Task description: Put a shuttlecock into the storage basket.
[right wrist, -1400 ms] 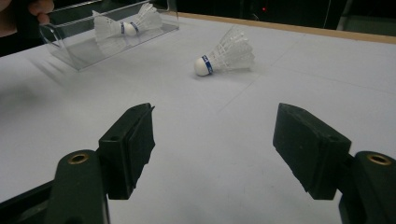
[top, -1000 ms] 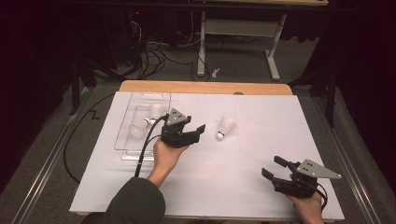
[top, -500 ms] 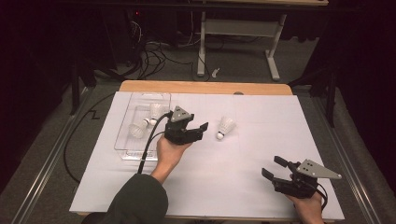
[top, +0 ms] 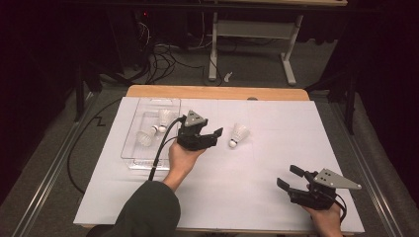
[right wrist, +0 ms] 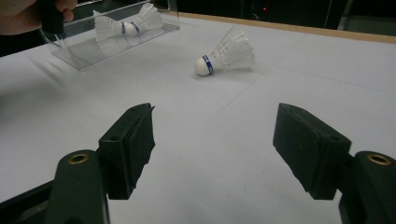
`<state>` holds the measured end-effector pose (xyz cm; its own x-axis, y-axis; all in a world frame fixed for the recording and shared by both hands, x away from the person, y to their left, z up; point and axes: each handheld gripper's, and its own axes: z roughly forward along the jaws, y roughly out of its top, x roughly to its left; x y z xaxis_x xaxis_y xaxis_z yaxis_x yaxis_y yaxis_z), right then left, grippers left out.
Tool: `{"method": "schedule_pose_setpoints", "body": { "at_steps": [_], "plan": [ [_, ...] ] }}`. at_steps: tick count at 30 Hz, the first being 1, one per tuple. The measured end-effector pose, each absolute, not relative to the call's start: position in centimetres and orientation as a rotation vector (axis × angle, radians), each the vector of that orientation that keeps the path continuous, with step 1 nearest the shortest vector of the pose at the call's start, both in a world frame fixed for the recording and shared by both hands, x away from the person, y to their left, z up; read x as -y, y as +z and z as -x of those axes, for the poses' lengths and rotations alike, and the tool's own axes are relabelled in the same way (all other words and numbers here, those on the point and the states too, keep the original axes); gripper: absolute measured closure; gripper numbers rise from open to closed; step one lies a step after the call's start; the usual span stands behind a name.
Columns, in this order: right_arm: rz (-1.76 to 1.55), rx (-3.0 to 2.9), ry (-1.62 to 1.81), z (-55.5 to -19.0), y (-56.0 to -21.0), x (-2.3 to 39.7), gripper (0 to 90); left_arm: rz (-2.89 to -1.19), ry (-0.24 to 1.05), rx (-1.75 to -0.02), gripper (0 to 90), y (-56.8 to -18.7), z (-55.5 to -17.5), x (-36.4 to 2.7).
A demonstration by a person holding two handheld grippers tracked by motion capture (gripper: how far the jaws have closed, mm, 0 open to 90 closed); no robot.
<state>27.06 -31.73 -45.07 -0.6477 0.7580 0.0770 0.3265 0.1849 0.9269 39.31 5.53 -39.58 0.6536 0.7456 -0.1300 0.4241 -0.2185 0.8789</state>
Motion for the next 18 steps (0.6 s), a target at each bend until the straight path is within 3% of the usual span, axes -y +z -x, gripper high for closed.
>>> {"method": "schedule_pose_setpoints", "body": {
  "at_steps": [18],
  "plan": [
    [-1.017, -2.067, 1.461, -27.1, -45.1, 31.7, 29.3, -1.868, 0.405, -0.924, 36.8, -39.1, -40.6, -4.3]
  ]
}}
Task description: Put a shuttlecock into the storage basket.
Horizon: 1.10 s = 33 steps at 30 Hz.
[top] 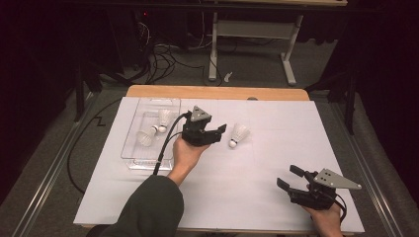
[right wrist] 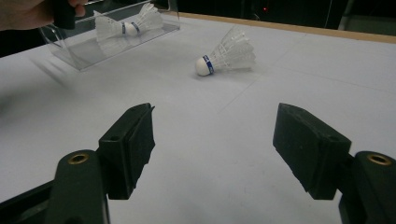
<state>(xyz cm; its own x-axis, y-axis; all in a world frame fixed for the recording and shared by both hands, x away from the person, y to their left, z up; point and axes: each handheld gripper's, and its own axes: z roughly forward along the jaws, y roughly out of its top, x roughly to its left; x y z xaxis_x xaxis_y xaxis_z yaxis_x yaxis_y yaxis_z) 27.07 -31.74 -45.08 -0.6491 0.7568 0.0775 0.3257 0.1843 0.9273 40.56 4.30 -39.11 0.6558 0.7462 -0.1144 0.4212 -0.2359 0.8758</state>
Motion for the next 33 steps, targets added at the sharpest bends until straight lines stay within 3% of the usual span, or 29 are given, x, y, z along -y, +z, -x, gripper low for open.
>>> {"method": "schedule_pose_setpoints", "body": {
  "at_steps": [33],
  "plan": [
    [-1.017, -2.069, 1.459, -27.1, -45.1, 31.7, 29.4, -1.973, 0.362, -0.931, 38.0, -38.8, -42.4, -1.1]
  ]
}}
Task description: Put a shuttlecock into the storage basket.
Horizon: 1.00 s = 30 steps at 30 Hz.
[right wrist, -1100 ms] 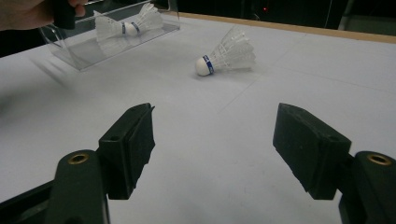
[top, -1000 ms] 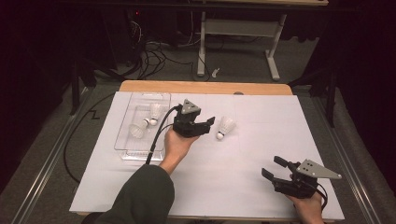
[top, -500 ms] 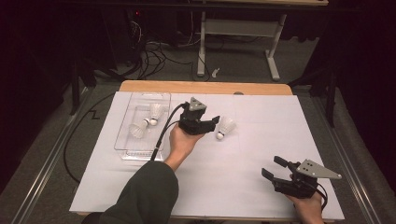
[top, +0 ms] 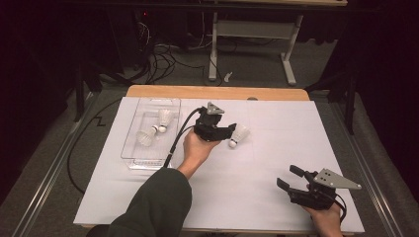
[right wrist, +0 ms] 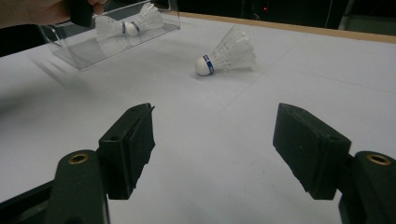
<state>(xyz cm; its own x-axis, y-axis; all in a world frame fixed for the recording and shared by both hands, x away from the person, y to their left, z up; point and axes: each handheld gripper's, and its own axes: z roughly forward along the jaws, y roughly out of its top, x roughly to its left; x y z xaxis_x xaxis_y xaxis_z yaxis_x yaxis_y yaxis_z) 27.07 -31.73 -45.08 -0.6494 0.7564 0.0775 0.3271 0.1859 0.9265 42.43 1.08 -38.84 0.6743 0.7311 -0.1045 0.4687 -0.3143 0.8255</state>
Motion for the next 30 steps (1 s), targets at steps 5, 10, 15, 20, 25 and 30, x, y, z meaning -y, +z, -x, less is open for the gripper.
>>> {"method": "schedule_pose_setpoints", "body": {
  "at_steps": [5, 10, 15, 20, 25, 30],
  "plan": [
    [-1.017, -2.069, 1.459, -27.1, -45.1, 31.7, 29.4, -2.002, 0.355, -0.932, 38.4, -38.6, -42.6, -0.5],
    [-1.017, -2.070, 1.459, -27.1, -45.1, 31.7, 29.4, -2.035, 0.342, -0.947, 38.5, -38.5, -42.8, 0.2],
    [-1.016, -2.069, 1.460, -27.1, -45.1, 31.7, 29.4, -2.064, 0.317, -0.959, 39.1, -38.5, -43.0, 0.7],
    [-1.016, -2.069, 1.460, -27.1, -45.1, 31.7, 29.4, -2.108, 0.267, -0.984, 42.2, -38.4, -43.4, 1.1],
    [-1.016, -2.070, 1.460, -27.1, -45.1, 31.7, 29.4, -2.144, 0.250, -1.002, 43.4, -38.7, -43.8, 1.5],
    [-1.016, -2.071, 1.461, -27.1, -45.1, 31.7, 29.4, -2.170, 0.232, -1.015, 42.7, -38.8, -44.0, 2.0]
  ]
}}
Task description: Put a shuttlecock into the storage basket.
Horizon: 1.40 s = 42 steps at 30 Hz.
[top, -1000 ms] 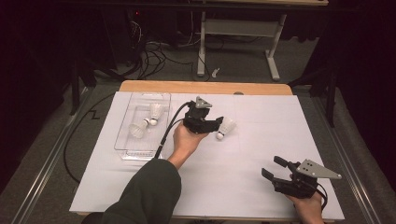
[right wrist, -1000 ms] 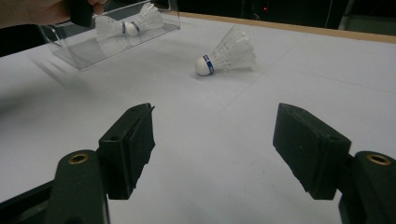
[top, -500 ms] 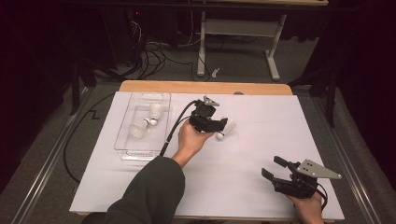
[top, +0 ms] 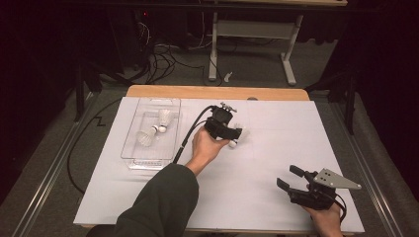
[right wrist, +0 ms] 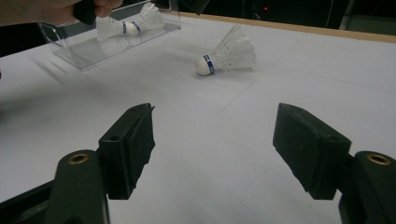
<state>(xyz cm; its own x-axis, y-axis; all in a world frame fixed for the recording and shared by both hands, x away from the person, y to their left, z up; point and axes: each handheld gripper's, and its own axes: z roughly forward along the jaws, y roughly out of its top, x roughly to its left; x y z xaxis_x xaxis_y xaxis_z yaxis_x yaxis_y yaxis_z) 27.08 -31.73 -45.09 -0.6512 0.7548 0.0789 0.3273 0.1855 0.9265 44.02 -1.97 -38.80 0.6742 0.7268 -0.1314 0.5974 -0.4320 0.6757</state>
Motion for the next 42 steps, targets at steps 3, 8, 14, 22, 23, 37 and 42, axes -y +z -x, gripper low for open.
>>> {"method": "schedule_pose_setpoints", "body": {
  "at_steps": [3, 8, 14, 22, 23, 37, 42],
  "plan": [
    [-1.016, -2.070, 1.462, -27.1, -45.1, 31.7, 29.4, -2.181, 0.222, -1.024, 42.0, -38.9, -44.2, 2.3],
    [-1.016, -2.071, 1.463, -27.1, -45.1, 31.7, 29.4, -2.214, 0.201, -1.035, 41.5, -39.4, -44.6, 2.8],
    [-1.015, -2.072, 1.463, -27.1, -45.1, 31.7, 29.4, -2.244, 0.186, -1.047, 41.6, -39.9, -44.9, 3.0],
    [-1.012, -2.075, 1.463, -27.1, -45.1, 31.7, 29.4, -2.263, 0.168, -1.064, 41.4, -40.6, -45.3, 3.2],
    [-1.014, -2.074, 1.461, -27.1, -45.1, 31.7, 29.4, -2.264, 0.167, -1.066, 41.2, -40.7, -45.3, 3.3],
    [-1.012, -2.075, 1.462, -27.1, -45.1, 31.7, 29.4, -2.296, 0.158, -1.094, 41.0, -41.9, -45.8, 3.8],
    [-1.012, -2.075, 1.464, -27.1, -45.1, 31.7, 29.4, -2.304, 0.150, -1.097, 41.1, -42.3, -45.9, 4.0]
  ]
}}
